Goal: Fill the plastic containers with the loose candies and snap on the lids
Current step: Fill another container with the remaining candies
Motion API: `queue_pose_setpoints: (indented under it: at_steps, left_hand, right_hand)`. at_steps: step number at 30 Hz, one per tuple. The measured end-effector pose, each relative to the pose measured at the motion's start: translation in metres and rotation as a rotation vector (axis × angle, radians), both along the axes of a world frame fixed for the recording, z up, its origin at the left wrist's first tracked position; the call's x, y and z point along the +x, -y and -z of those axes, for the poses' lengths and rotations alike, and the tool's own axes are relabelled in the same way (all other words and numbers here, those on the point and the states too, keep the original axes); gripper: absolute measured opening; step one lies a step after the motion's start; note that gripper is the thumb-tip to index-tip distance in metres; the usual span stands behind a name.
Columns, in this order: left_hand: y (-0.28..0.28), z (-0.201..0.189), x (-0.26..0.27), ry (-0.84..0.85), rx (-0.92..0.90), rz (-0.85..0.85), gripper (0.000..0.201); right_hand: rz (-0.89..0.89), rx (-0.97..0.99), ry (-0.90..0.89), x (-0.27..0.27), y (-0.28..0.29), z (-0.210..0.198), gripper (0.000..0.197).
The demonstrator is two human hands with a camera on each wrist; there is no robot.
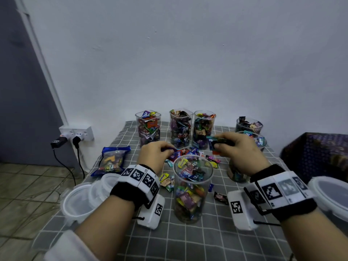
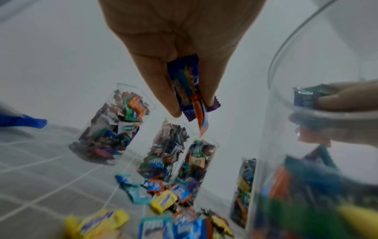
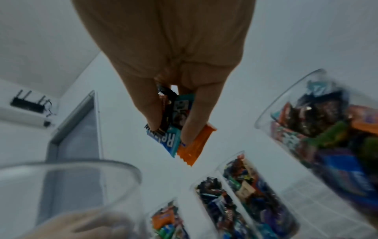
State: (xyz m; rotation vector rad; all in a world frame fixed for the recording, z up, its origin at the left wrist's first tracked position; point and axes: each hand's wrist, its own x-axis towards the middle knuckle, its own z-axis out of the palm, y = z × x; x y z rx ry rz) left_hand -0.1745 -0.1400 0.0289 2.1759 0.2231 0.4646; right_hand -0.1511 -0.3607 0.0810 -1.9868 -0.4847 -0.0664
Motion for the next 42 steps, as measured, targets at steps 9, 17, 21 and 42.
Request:
queue_pose_setpoints:
  at_steps: [9, 17, 21, 42]
  left_hand:
    - [0.007, -0.025, -0.011, 0.15, -0.099, 0.055, 0.017]
    - [0.012, -0.025, -0.016, 0.161, -0.117, 0.085, 0.021]
    - [0.012, -0.023, -0.018, 0.163, -0.112, 0.083, 0.023]
    - [0.036, -0.046, -0.041, 0.155, -0.009, 0.324, 0.013]
  right_hand:
    - [-0.261, 0.203, -0.137, -0.024, -0.014, -0.021, 0.024]
    - [-0.338, -0.077, -0.119, -0.031, -0.025, -0.009, 0.021]
    - [-0.325, -0.127, -0.094, -0.033, -0.025, -0.009, 0.021]
    - [-0.351, 0.109, -0.266, -0.041, -0.014, 0.053, 0.096]
